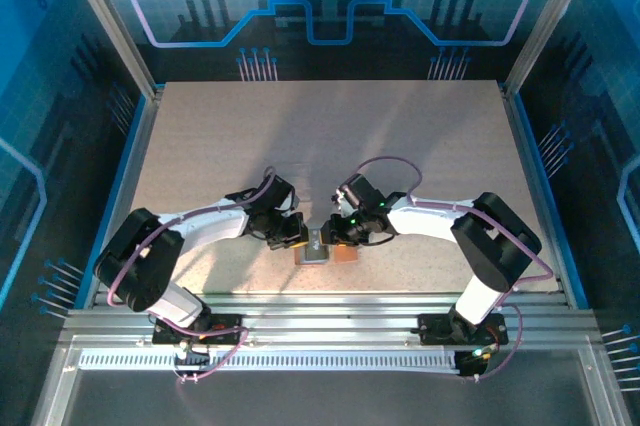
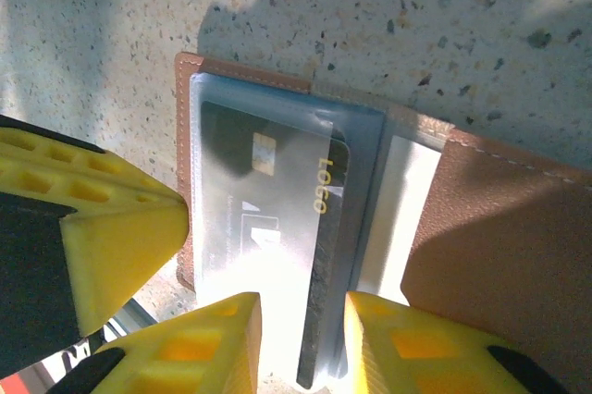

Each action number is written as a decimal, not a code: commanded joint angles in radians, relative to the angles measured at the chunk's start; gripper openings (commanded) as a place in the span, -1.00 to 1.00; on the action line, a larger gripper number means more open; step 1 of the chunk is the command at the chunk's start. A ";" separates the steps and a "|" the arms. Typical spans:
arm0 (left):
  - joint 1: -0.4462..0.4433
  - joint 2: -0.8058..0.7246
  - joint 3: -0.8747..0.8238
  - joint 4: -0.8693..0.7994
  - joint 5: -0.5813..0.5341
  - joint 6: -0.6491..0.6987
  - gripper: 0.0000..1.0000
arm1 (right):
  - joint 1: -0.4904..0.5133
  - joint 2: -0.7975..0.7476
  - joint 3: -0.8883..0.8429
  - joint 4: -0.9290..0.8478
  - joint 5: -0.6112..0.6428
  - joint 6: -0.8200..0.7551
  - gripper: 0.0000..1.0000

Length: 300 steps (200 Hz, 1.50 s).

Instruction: Take the credit cards out of the card holder

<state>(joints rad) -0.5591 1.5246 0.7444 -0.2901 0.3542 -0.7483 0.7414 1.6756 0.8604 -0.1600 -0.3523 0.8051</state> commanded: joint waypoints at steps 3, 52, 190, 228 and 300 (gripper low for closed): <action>0.006 -0.012 0.004 -0.050 -0.014 0.025 -0.91 | 0.005 -0.011 0.005 0.028 -0.036 0.046 -0.44; 0.006 0.024 -0.028 -0.026 -0.021 0.026 -0.98 | -0.003 0.014 -0.006 0.074 -0.086 0.088 -0.47; 0.010 0.025 -0.042 -0.029 -0.031 0.029 -1.00 | -0.002 0.073 0.013 -0.044 -0.024 0.034 -0.47; 0.010 0.022 -0.045 -0.027 -0.030 0.029 -1.00 | 0.000 0.062 0.013 -0.076 -0.003 0.025 -0.47; 0.012 0.023 -0.039 -0.027 -0.025 0.029 -1.00 | -0.002 -0.032 0.040 -0.095 0.032 0.025 -0.47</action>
<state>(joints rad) -0.5564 1.5417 0.7235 -0.2832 0.3485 -0.7479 0.7391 1.6962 0.8906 -0.2058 -0.3515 0.8444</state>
